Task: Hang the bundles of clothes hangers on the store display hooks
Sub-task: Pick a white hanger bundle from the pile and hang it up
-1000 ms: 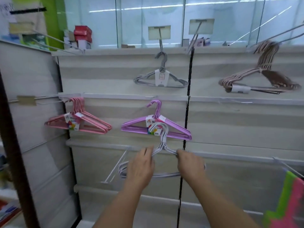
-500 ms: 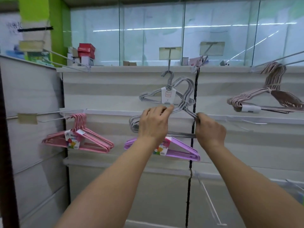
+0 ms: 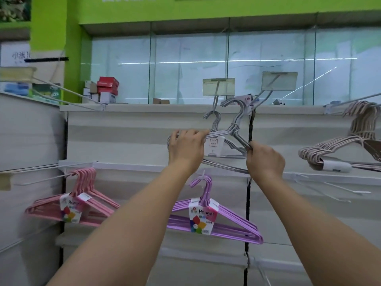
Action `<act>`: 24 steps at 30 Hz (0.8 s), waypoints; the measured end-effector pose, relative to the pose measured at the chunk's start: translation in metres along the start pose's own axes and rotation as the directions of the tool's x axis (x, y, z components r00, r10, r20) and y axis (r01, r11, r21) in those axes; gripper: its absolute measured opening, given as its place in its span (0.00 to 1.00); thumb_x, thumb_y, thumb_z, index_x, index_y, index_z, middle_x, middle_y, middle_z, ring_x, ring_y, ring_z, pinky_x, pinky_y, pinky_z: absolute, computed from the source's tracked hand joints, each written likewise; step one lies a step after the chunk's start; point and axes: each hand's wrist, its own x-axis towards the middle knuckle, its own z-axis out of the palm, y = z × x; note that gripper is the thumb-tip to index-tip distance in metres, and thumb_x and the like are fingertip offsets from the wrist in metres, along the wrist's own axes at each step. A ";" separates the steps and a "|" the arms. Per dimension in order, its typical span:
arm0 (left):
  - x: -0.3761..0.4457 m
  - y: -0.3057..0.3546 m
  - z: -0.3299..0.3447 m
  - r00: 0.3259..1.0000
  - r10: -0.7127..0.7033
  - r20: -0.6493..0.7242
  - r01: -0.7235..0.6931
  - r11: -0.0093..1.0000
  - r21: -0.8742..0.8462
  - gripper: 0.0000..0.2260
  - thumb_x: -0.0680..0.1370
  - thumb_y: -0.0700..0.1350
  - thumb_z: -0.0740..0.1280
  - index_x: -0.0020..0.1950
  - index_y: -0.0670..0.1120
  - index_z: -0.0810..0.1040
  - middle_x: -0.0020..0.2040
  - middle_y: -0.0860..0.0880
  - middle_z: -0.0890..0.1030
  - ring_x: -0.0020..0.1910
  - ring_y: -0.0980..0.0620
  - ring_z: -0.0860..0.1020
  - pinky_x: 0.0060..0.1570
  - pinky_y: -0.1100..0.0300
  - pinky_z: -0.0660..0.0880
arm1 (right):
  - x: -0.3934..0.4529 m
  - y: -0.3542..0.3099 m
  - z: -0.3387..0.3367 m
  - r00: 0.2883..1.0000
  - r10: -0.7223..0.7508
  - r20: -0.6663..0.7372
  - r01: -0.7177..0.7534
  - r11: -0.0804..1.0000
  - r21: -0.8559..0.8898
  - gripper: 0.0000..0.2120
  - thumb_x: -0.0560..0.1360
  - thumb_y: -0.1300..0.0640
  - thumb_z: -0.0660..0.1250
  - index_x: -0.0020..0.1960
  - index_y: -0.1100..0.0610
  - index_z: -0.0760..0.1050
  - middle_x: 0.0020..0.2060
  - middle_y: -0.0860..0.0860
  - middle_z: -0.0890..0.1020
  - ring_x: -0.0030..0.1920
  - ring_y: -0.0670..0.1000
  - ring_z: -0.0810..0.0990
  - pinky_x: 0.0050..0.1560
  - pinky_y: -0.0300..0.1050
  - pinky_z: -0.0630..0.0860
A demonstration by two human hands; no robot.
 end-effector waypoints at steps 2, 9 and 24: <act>0.012 -0.006 0.007 1.000 0.016 0.027 -0.016 1.000 0.006 0.17 0.83 0.49 0.52 0.70 0.58 0.69 0.64 0.53 0.76 0.64 0.51 0.70 0.68 0.54 0.55 | 0.008 -0.002 0.008 1.000 0.018 0.016 -0.018 1.000 -0.013 0.09 0.80 0.58 0.55 0.50 0.56 0.75 0.43 0.58 0.81 0.37 0.58 0.69 0.36 0.44 0.63; 0.057 -0.021 0.033 0.997 0.070 0.024 -0.069 0.997 -0.022 0.16 0.83 0.50 0.52 0.70 0.58 0.70 0.62 0.54 0.77 0.63 0.52 0.70 0.66 0.55 0.57 | 0.044 -0.010 0.031 0.998 0.065 0.008 -0.064 0.997 -0.048 0.11 0.81 0.56 0.55 0.55 0.54 0.76 0.46 0.57 0.81 0.40 0.57 0.71 0.38 0.44 0.65; 0.074 -0.064 0.091 1.000 -0.006 0.002 0.006 0.991 -0.133 0.16 0.83 0.48 0.54 0.69 0.56 0.72 0.60 0.51 0.79 0.60 0.48 0.73 0.61 0.54 0.63 | 0.078 -0.035 0.073 0.999 0.032 0.030 -0.030 0.997 -0.075 0.09 0.80 0.59 0.55 0.48 0.54 0.74 0.43 0.55 0.78 0.40 0.58 0.70 0.39 0.45 0.66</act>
